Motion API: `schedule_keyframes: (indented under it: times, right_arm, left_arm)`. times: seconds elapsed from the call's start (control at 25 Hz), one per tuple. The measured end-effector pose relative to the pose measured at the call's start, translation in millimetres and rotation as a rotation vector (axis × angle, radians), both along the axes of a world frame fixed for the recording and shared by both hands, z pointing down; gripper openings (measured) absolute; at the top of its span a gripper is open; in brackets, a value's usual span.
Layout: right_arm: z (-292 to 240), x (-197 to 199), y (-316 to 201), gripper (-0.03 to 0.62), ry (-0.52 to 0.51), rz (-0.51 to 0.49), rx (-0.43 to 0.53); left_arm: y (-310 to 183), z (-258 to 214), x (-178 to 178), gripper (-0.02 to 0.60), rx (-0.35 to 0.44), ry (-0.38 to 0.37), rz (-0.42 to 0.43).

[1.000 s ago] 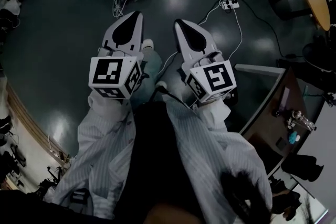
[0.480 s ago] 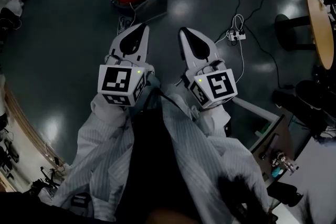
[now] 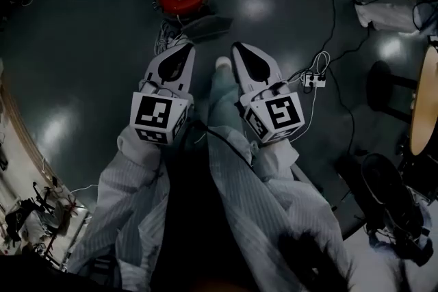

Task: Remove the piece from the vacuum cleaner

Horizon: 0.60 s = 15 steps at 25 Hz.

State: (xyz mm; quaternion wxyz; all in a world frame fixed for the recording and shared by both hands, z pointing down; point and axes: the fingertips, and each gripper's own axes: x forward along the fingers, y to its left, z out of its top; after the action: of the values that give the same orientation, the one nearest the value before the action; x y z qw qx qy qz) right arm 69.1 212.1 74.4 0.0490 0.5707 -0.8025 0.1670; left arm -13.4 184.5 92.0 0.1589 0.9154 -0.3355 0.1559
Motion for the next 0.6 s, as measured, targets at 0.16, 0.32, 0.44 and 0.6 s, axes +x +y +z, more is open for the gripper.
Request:
schedule_keyframes:
  times: [0.16, 0.32, 0.44, 0.6]
  right_arm:
    - [32, 32, -72, 0.000, -0.005, -0.126, -0.068]
    - [70, 50, -130, 0.000, -0.023, -0.256, -0.142]
    - [111, 54, -165, 0.000, 0.015, -0.330, -0.194]
    - [183, 49, -201, 0.002, 0.087, -0.434, -0.259]
  left_arm:
    - [-65, 33, 35, 0.003, -0.050, -0.003, -0.093]
    - [-115, 70, 56, 0.003, -0.107, -0.008, -0.186]
    - [-144, 113, 55, 0.003, -0.160, -0.038, -0.228]
    - [-174, 183, 48, 0.003, -0.208, -0.118, -0.226]
